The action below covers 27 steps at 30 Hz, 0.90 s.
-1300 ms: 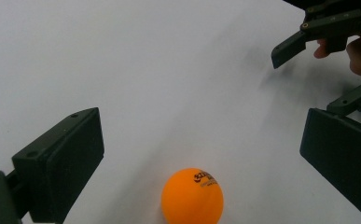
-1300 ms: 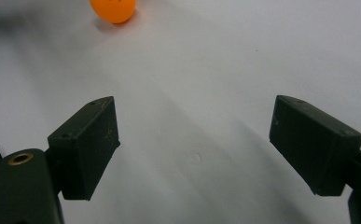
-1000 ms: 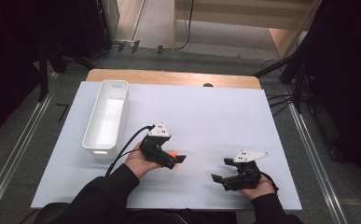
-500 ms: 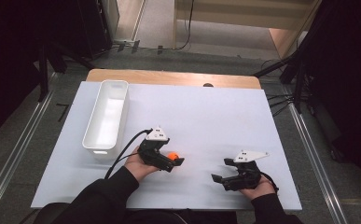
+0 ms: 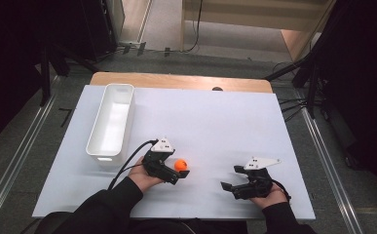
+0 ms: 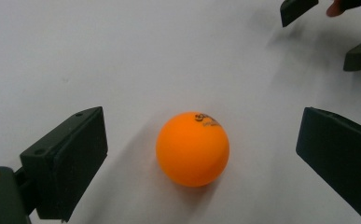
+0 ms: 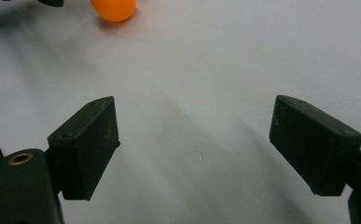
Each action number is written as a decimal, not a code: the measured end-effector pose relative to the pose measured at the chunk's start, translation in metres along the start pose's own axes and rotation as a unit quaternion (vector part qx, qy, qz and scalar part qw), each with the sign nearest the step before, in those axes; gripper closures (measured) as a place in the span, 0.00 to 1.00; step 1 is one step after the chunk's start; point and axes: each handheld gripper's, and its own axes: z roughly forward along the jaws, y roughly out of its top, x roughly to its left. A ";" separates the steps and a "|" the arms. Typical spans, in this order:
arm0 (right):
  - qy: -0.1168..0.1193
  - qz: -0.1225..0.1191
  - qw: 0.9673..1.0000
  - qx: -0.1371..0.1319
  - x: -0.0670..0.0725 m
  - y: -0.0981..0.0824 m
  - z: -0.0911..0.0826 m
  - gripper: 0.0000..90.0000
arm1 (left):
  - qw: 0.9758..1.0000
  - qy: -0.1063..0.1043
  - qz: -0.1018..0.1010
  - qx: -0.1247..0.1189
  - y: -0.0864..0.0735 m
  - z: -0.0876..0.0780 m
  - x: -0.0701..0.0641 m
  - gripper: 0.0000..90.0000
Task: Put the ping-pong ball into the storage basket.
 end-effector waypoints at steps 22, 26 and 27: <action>0.003 -0.001 1.000 0.006 0.001 0.000 0.001 0.16 | 0.997 0.040 0.049 0.045 -0.011 0.023 -0.008 0.03; 0.003 -0.002 1.000 0.006 0.002 0.000 0.001 0.16 | 0.996 0.050 0.056 0.048 -0.011 0.024 -0.011 0.03; 0.003 -0.002 1.000 0.006 0.002 0.000 0.000 0.16 | 0.996 0.053 0.058 0.048 -0.011 0.024 -0.011 0.03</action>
